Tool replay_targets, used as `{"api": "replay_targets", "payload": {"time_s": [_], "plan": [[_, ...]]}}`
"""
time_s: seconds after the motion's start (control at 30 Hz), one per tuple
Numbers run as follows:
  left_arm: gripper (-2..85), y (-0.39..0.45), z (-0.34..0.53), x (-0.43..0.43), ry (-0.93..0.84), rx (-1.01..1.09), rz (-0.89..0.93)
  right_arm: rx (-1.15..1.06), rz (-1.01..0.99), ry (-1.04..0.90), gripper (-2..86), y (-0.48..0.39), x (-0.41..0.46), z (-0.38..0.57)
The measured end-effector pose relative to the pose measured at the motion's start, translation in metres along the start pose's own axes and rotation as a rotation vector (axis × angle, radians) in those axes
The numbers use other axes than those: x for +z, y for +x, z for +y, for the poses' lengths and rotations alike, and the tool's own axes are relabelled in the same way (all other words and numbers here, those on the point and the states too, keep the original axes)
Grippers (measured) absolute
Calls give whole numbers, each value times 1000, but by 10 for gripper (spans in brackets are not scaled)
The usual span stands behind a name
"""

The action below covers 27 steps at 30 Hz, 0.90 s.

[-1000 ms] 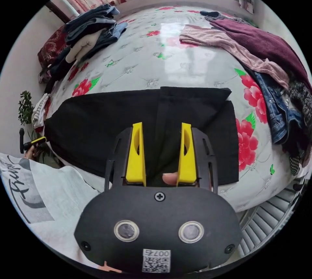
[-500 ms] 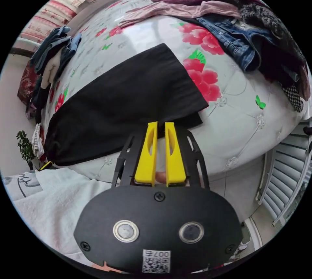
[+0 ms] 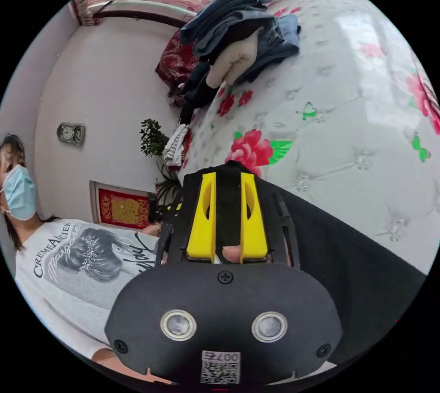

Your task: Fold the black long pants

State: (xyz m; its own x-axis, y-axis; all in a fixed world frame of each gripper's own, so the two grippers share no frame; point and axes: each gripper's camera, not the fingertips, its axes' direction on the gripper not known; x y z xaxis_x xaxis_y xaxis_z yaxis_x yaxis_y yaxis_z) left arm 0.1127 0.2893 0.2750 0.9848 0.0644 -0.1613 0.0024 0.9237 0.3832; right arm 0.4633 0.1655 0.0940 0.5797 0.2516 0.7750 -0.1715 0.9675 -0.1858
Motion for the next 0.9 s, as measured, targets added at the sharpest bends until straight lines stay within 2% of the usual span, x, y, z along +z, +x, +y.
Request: {"api": "replay_targets", "payload": {"time_s": [0.1, 0.2, 0.33, 0.47, 0.57, 0.77, 0.9], "plan": [[-9, 2, 6, -8, 16, 10, -2, 46, -60, -193, 23, 19, 69, -61], [-9, 0, 13, -16, 37, -9, 20, 127, -38, -352, 23, 39, 117, -93], [-9, -4, 23, -24, 63, -27, 45, 202, -18, -477, 19, 52, 148, -111], [-9, -7, 28, -29, 71, -40, 62, 183, 38, -595, 6, 53, 169, -129], [-9, -10, 34, -34, 77, -34, 65, 166, 12, -531, 0, 56, 150, -152], [-8, -21, 47, -49, 108, -37, 69, 281, -30, -421, -2, 88, 124, -159], [-4, -38, 58, -65, 144, -101, 113, 235, -93, -249, -1, 82, 94, -147]]}}
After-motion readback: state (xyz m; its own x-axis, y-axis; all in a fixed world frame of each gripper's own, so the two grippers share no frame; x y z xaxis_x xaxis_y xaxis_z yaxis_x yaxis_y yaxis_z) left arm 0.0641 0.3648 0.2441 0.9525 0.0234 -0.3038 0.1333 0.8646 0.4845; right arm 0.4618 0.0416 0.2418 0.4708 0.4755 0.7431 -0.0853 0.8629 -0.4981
